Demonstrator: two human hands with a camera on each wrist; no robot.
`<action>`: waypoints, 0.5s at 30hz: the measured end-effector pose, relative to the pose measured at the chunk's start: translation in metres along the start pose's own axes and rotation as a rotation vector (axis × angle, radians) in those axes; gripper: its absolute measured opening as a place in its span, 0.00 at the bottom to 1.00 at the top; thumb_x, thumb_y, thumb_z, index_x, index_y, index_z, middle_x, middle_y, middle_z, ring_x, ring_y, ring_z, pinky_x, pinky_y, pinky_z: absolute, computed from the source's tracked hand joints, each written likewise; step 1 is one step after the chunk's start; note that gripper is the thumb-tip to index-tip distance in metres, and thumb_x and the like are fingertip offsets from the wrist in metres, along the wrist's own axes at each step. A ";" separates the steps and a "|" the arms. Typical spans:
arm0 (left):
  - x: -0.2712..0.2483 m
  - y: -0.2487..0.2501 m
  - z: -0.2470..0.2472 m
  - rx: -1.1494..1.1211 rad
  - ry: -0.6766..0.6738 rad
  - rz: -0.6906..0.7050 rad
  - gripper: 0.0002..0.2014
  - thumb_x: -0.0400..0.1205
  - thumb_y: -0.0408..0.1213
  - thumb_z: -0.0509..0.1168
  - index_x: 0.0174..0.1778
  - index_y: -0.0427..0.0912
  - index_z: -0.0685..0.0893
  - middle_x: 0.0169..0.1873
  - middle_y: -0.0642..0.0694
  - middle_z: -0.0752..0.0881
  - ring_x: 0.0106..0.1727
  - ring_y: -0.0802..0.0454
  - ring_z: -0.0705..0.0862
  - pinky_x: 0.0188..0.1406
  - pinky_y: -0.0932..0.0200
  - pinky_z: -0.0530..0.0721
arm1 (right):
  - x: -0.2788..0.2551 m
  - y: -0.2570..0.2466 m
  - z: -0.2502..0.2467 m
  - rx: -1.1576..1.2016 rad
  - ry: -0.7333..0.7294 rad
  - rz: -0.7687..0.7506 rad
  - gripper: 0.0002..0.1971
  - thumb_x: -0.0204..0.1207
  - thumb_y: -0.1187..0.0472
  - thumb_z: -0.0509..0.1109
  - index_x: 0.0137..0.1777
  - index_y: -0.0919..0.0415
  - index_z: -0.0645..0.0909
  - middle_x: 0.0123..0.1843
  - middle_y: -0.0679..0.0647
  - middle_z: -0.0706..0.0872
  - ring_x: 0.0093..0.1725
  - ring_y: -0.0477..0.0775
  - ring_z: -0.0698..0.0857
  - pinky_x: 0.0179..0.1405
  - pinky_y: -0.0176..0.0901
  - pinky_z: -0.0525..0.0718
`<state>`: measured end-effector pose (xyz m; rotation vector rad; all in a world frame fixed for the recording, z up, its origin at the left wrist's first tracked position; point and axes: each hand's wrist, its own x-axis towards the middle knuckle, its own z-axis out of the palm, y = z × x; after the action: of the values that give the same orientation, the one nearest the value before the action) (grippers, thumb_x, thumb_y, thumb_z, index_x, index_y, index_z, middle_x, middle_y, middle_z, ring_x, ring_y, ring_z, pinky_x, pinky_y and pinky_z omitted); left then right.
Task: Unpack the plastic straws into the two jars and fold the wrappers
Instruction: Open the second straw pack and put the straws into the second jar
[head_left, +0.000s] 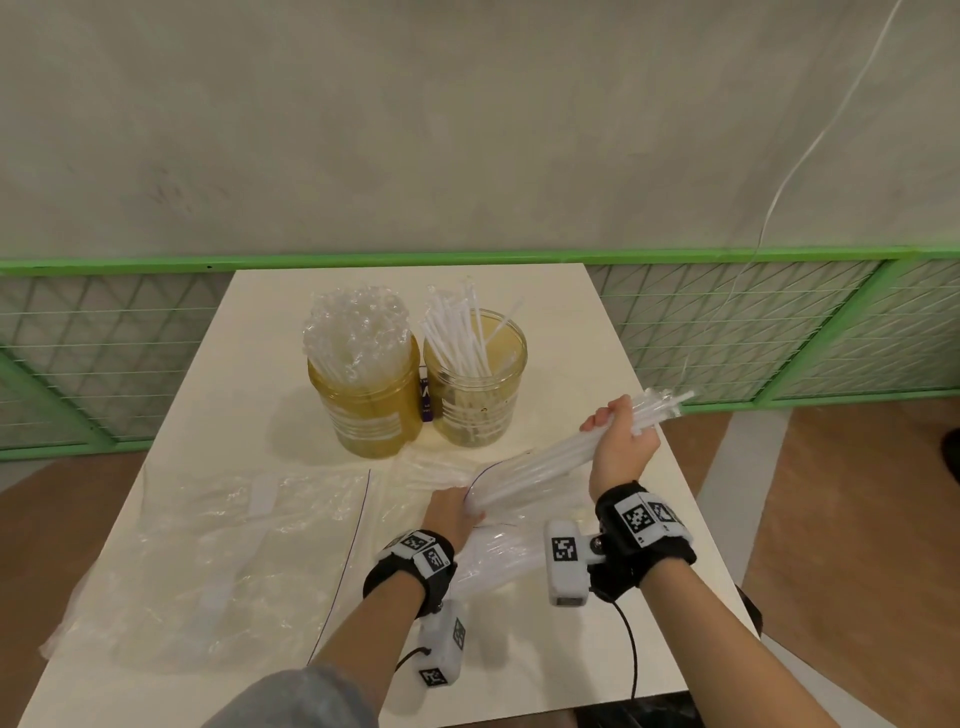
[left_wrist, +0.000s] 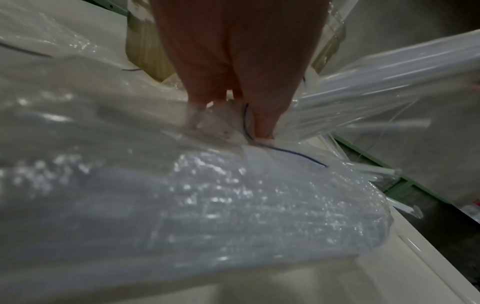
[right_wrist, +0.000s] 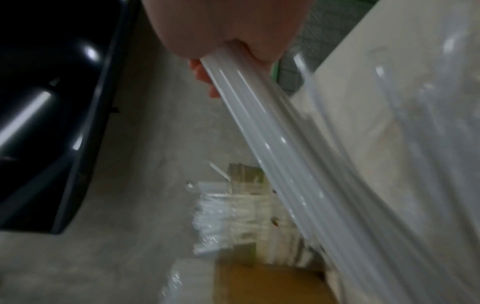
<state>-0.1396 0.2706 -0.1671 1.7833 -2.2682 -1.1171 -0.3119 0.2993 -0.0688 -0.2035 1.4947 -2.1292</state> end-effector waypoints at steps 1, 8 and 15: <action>0.000 -0.001 0.001 0.001 0.004 -0.009 0.15 0.81 0.41 0.65 0.54 0.31 0.83 0.52 0.37 0.87 0.54 0.43 0.83 0.52 0.59 0.76 | 0.002 -0.009 0.002 0.014 0.007 -0.016 0.13 0.80 0.68 0.60 0.33 0.60 0.72 0.19 0.48 0.74 0.19 0.49 0.73 0.24 0.42 0.75; -0.001 -0.006 0.007 -0.111 0.013 0.008 0.09 0.79 0.36 0.65 0.50 0.35 0.84 0.41 0.43 0.82 0.46 0.48 0.81 0.40 0.67 0.70 | 0.027 -0.082 0.013 0.221 0.029 -0.093 0.13 0.79 0.67 0.59 0.32 0.59 0.70 0.21 0.49 0.71 0.19 0.49 0.70 0.22 0.39 0.72; -0.014 0.008 -0.021 -0.386 -0.090 -0.045 0.40 0.69 0.39 0.73 0.77 0.47 0.62 0.68 0.40 0.70 0.71 0.42 0.70 0.72 0.47 0.71 | 0.009 -0.082 0.024 0.209 -0.043 -0.089 0.13 0.80 0.68 0.60 0.32 0.59 0.70 0.20 0.48 0.72 0.19 0.48 0.71 0.21 0.39 0.74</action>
<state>-0.1320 0.2723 -0.1416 1.6639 -1.8914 -1.5458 -0.3369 0.2960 0.0136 -0.2420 1.2496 -2.3187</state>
